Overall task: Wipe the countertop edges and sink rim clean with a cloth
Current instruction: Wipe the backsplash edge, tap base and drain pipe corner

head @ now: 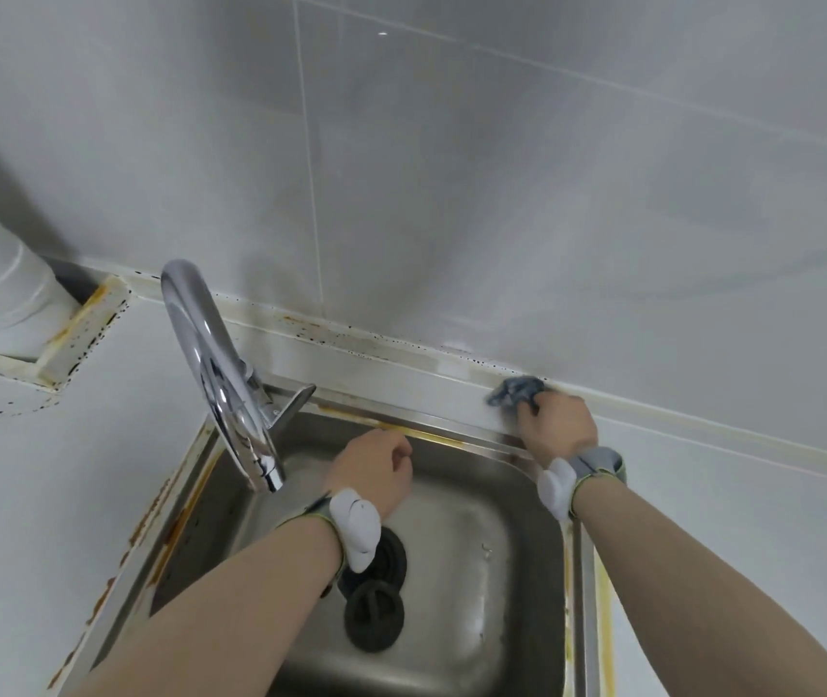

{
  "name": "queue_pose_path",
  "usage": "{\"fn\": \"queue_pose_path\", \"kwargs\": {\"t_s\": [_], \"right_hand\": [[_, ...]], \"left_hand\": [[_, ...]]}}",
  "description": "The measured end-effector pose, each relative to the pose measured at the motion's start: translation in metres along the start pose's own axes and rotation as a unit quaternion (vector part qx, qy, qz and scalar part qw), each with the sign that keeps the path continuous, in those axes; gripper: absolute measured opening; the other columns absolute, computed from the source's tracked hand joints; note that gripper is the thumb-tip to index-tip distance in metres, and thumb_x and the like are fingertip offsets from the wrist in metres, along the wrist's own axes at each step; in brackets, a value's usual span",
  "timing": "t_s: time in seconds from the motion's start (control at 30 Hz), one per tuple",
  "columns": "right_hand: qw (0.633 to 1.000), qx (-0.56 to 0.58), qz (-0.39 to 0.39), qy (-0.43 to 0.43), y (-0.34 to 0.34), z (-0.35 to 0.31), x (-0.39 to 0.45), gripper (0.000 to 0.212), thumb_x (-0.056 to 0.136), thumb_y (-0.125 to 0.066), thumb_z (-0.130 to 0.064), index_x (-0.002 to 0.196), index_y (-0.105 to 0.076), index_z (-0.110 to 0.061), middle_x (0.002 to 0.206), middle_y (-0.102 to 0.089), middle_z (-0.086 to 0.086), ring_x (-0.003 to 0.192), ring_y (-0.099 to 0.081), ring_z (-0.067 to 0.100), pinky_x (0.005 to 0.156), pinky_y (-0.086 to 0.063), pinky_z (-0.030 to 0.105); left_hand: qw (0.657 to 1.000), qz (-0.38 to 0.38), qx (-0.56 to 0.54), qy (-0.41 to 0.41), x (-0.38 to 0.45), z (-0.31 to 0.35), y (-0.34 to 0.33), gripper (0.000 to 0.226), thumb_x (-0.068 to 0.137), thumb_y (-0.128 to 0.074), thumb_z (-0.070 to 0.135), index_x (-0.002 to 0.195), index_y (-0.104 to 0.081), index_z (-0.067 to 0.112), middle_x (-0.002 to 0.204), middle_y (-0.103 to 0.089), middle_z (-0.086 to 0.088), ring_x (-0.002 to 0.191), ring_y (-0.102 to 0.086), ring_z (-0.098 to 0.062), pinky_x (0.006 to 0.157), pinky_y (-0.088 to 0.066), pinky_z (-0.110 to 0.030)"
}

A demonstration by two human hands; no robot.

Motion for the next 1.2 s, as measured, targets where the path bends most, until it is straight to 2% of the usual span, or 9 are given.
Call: {"fn": "queue_pose_path", "kwargs": {"t_s": [0.13,0.3,0.4,0.57,0.7,0.87,0.93,1.07,1.2], "right_hand": [[0.983,0.066,0.172,-0.016,0.03,-0.005,-0.005,0.023,0.08,-0.057,-0.04,0.075,-0.065,-0.019,0.082,-0.067,0.003,0.073,-0.061,0.031,0.055,-0.041,0.026],[0.988,0.114,0.097,-0.035,0.019,-0.041,0.004,0.022,0.081,-0.055,-0.037,0.08,-0.069,-0.019,0.085,-0.07,0.005,0.078,-0.062,0.031,0.061,-0.047,0.027],[0.983,0.149,0.104,-0.029,0.008,-0.065,0.003,0.024,0.085,-0.054,-0.032,0.081,-0.07,-0.015,0.085,-0.07,0.009,0.077,-0.062,0.032,0.061,-0.046,0.028],[0.984,0.132,0.082,0.088,-0.002,-0.116,0.008,0.024,0.089,-0.051,-0.03,0.087,-0.071,-0.017,0.09,-0.071,0.003,0.08,-0.064,0.027,0.062,-0.045,0.026],[0.986,0.114,0.027,0.118,-0.001,-0.137,0.018,0.016,0.085,-0.051,-0.022,0.083,-0.063,-0.013,0.083,-0.067,0.009,0.077,-0.06,0.031,0.061,-0.044,0.028],[0.974,0.022,0.053,0.217,0.002,-0.085,0.012,0.024,0.091,-0.047,-0.028,0.097,-0.066,-0.015,0.1,-0.067,0.008,0.09,-0.063,0.033,0.071,-0.05,0.034],[0.973,-0.007,0.065,0.22,0.006,-0.054,0.015,0.023,0.09,-0.051,-0.028,0.091,-0.068,-0.013,0.097,-0.066,0.01,0.088,-0.063,0.034,0.069,-0.05,0.036],[0.978,-0.022,0.086,0.187,0.011,-0.008,0.018,0.021,0.088,-0.059,-0.026,0.082,-0.068,-0.008,0.088,-0.067,0.014,0.08,-0.064,0.037,0.063,-0.051,0.039],[0.994,-0.033,0.057,0.091,0.02,0.034,0.017,0.03,0.094,-0.049,-0.031,0.086,-0.067,-0.008,0.097,-0.066,0.015,0.084,-0.062,0.038,0.069,-0.051,0.038]], "left_hand": [[0.999,0.0,0.012,-0.031,0.001,0.006,-0.005,0.018,0.092,-0.051,0.027,0.108,-0.06,0.026,0.105,-0.058,0.01,0.094,-0.058,-0.012,0.086,-0.051,-0.032],[0.998,0.011,0.032,-0.054,0.0,-0.002,-0.01,0.019,0.094,-0.048,0.025,0.11,-0.057,0.028,0.105,-0.055,0.012,0.088,-0.057,-0.011,0.082,-0.052,-0.031],[0.997,0.005,0.045,-0.069,0.002,-0.001,-0.009,0.019,0.093,-0.047,0.027,0.11,-0.056,0.03,0.107,-0.054,0.013,0.088,-0.056,-0.011,0.082,-0.052,-0.031],[0.993,0.061,0.096,-0.042,0.006,-0.006,0.003,0.014,0.092,-0.046,0.034,0.101,-0.057,0.033,0.099,-0.058,0.014,0.083,-0.057,-0.012,0.075,-0.05,-0.031],[0.991,0.061,0.116,-0.014,0.002,-0.01,0.011,0.013,0.092,-0.047,0.034,0.099,-0.057,0.031,0.096,-0.059,0.012,0.085,-0.057,-0.014,0.074,-0.049,-0.029],[0.992,0.027,0.121,-0.029,0.004,-0.01,0.011,0.012,0.092,-0.048,0.035,0.101,-0.057,0.033,0.098,-0.06,0.011,0.086,-0.059,-0.016,0.077,-0.052,-0.032],[0.992,0.022,0.122,-0.033,0.005,-0.002,0.007,0.013,0.092,-0.047,0.035,0.1,-0.057,0.034,0.096,-0.06,0.012,0.085,-0.059,-0.015,0.076,-0.052,-0.032],[0.993,0.021,0.111,-0.036,0.005,0.004,0.0,0.013,0.091,-0.046,0.035,0.1,-0.055,0.035,0.099,-0.059,0.014,0.087,-0.057,-0.013,0.075,-0.048,-0.029],[0.993,0.021,0.096,-0.058,0.0,0.0,0.001,0.01,0.092,-0.046,0.036,0.099,-0.053,0.034,0.097,-0.055,0.017,0.082,-0.055,-0.008,0.071,-0.043,-0.024]]}}
Point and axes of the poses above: each hand's wrist, its own x-axis towards the middle knuckle, its own y-axis out of the back of the hand, z = x × y, the point moved 2 cm from there along x, towards the middle knuckle
